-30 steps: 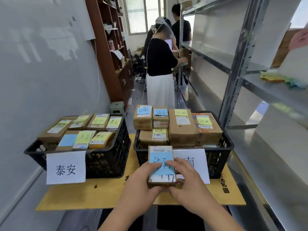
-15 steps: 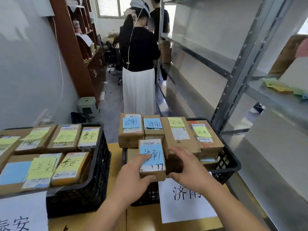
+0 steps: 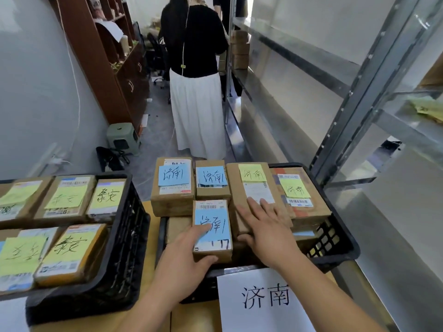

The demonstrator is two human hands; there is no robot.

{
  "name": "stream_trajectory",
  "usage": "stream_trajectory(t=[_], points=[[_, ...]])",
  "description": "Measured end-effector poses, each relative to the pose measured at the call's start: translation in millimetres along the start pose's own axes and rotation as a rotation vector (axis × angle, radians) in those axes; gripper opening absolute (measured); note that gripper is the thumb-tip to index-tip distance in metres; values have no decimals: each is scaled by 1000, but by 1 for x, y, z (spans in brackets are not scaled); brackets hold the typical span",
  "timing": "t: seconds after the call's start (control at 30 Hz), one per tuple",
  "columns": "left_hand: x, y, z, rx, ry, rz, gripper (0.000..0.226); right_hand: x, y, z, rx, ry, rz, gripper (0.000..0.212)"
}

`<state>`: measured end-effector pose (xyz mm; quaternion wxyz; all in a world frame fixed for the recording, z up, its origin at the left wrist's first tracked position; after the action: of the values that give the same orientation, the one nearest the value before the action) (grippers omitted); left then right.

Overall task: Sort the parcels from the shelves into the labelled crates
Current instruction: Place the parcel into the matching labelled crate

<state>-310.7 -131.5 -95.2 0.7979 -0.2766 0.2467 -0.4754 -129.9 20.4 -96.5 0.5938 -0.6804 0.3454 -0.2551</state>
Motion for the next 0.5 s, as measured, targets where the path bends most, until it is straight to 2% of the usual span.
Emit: stream_trajectory(t=[0.5], points=[[-6, 27, 19, -53, -21, 55, 72, 4, -1, 11, -52, -66, -10, 76]])
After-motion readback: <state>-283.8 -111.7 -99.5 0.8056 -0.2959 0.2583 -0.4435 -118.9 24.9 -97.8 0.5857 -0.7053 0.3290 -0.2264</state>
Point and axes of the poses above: each hand's wrist, its own x-axis away from the middle knuckle, its own y-axis out of the palm, z = x × y, the point moved 1 cm from there along -x, towards the middle knuckle, and after that the axes turned 7 degrees about z, right-handed, at the moved point
